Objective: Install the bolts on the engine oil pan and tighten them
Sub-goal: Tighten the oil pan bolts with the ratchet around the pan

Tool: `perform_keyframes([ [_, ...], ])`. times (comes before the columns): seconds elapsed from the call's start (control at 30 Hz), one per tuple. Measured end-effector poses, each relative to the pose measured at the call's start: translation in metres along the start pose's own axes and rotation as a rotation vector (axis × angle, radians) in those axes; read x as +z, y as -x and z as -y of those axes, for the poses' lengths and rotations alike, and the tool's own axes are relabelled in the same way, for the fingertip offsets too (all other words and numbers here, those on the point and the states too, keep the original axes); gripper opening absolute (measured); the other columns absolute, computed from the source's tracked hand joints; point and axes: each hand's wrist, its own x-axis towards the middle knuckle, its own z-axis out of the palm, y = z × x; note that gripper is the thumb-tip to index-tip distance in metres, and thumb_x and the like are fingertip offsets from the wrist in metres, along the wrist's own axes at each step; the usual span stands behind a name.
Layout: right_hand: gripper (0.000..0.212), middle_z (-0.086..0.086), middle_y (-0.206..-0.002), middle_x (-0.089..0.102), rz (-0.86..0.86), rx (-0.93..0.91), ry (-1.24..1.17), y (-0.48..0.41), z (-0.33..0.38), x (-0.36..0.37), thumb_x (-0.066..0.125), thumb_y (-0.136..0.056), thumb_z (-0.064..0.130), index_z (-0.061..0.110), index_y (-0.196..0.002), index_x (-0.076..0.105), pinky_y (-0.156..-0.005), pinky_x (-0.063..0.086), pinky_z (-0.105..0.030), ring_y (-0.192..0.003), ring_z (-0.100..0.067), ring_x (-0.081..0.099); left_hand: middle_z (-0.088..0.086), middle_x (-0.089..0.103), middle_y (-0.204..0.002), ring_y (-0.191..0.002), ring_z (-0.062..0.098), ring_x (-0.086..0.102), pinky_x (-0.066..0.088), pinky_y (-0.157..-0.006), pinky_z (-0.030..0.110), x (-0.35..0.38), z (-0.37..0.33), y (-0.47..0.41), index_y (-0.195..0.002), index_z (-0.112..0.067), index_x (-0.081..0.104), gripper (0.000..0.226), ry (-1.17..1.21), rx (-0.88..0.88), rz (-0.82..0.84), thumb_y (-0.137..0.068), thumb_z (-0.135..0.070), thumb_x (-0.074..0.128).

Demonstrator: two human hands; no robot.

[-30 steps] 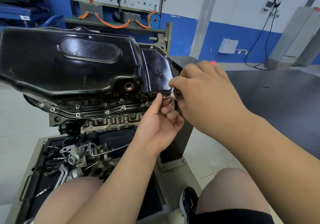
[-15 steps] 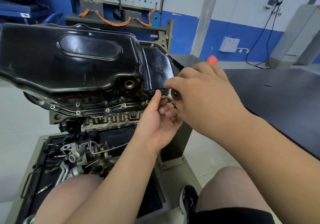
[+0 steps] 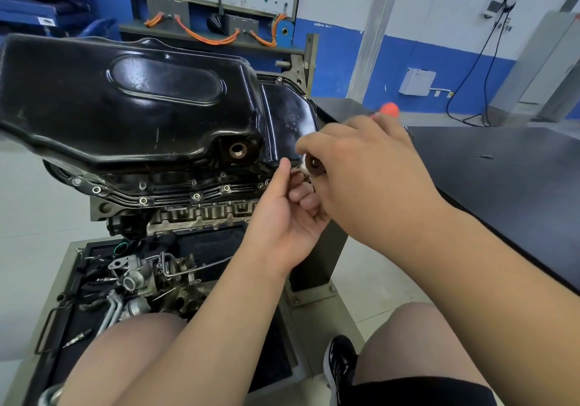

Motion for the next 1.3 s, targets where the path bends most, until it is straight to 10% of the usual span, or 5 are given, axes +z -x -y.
perform_keyframes([
  [0.3,0.054,0.002,-0.057,0.042,0.015,0.214,-0.114,0.002,-0.003,0.005,0.032,-0.082,0.070,0.021,-0.059,0.037,-0.045,0.021,-0.026,-0.049,-0.015,0.039,0.006,0.072,-0.080,-0.074,0.017,0.069,0.057,-0.066,0.030,0.002,0.004,0.004,-0.074,-0.010,0.076,0.027,-0.028,-0.003,0.090,-0.077,-0.029,0.057],
  [0.6,0.013,0.008,-0.084,0.054,0.033,-0.011,0.004,0.003,-0.010,0.004,0.046,-0.092,0.038,0.029,-0.097,0.054,-0.106,0.020,-0.039,-0.091,-0.019,0.053,-0.005,0.058,-0.068,-0.068,0.010,0.055,0.048,-0.073,0.028,0.001,0.009,0.005,-0.080,-0.018,0.061,0.025,-0.028,0.009,0.029,-0.093,-0.037,0.050],
  [0.83,0.062,0.000,-0.054,0.044,0.059,0.188,-0.094,0.004,-0.010,0.008,0.022,-0.074,0.073,0.017,-0.057,0.042,-0.045,0.019,-0.027,-0.049,-0.016,0.041,0.006,0.070,-0.083,-0.075,0.018,0.068,0.058,-0.068,0.030,0.003,0.017,0.004,-0.082,-0.009,0.072,0.029,0.023,-0.014,0.080,-0.083,-0.033,0.055],
  [1.13,0.015,0.009,-0.096,0.060,0.042,-0.053,0.013,0.000,-0.021,0.005,0.051,-0.090,0.039,0.032,-0.102,0.054,-0.108,0.022,-0.041,-0.105,-0.021,0.053,-0.007,0.051,-0.063,-0.052,0.007,0.043,0.041,-0.068,0.026,-0.002,0.014,0.002,-0.079,-0.018,0.060,0.020,-0.034,0.013,0.067,-0.083,-0.037,0.053],
  [1.3,0.053,0.003,-0.056,0.047,0.068,0.149,-0.114,0.002,-0.020,0.013,0.027,-0.078,0.069,0.021,-0.060,0.040,-0.052,0.031,-0.030,-0.057,-0.017,0.048,-0.002,0.058,-0.081,-0.073,0.009,0.052,0.048,-0.079,0.029,-0.002,0.015,-0.001,-0.090,-0.014,0.070,0.023,-0.024,0.009,0.089,-0.079,-0.029,0.057],
])
